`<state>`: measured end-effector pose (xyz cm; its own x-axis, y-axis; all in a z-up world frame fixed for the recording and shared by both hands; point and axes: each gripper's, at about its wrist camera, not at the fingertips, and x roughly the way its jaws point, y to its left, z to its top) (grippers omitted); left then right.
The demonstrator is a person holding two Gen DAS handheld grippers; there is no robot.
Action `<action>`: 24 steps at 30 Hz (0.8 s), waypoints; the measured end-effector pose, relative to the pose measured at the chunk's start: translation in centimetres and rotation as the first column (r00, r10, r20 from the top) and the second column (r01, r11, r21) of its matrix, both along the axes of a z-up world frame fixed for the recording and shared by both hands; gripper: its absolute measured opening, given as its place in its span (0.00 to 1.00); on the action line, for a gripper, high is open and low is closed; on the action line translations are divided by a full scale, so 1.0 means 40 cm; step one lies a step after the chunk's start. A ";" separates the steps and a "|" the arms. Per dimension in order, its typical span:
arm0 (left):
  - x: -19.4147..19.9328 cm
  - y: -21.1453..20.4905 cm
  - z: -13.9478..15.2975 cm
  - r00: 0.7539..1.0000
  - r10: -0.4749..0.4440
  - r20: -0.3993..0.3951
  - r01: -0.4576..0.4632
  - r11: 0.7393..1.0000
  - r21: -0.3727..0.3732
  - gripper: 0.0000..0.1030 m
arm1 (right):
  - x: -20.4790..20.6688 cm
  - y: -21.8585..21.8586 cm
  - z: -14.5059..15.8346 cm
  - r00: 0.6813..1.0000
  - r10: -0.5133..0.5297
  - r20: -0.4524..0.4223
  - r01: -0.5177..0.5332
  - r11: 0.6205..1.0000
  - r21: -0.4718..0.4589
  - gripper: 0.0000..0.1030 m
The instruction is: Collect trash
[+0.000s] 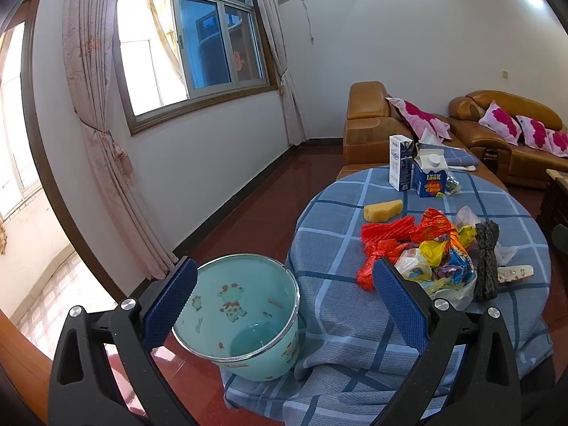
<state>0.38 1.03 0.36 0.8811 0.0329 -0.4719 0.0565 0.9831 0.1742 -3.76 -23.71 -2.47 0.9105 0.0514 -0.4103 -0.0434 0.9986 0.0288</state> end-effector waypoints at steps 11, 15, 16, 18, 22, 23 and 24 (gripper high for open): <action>0.000 0.003 0.002 1.000 0.000 0.000 0.000 1.000 0.000 0.94 | 0.001 0.000 -0.001 1.000 -0.001 0.000 0.001 1.000 0.001 0.95; 0.000 0.002 0.001 1.000 0.000 -0.001 0.000 1.000 0.000 0.94 | 0.002 0.000 -0.001 1.000 -0.001 0.000 0.001 1.000 0.000 0.95; 0.001 0.003 0.001 1.000 0.001 -0.001 -0.001 1.000 0.000 0.94 | 0.002 -0.001 -0.001 1.000 -0.002 -0.001 0.002 1.000 0.000 0.95; 0.003 0.009 0.000 1.000 0.003 -0.003 -0.003 1.000 0.000 0.94 | 0.002 0.000 -0.003 1.000 -0.001 -0.001 0.001 1.000 0.001 0.95; 0.003 0.009 -0.001 1.000 0.003 -0.003 -0.003 1.000 0.001 0.94 | 0.002 -0.002 -0.002 1.000 -0.002 -0.001 0.002 1.000 0.003 0.95; 0.003 0.011 0.000 1.000 0.004 -0.003 -0.004 1.000 0.000 0.94 | 0.002 -0.003 -0.005 1.000 -0.003 -0.001 0.003 1.000 0.003 0.95; 0.003 0.009 -0.001 1.000 0.003 -0.003 -0.003 1.000 0.000 0.94 | 0.003 -0.004 -0.007 1.000 -0.004 -0.002 0.004 1.000 0.003 0.95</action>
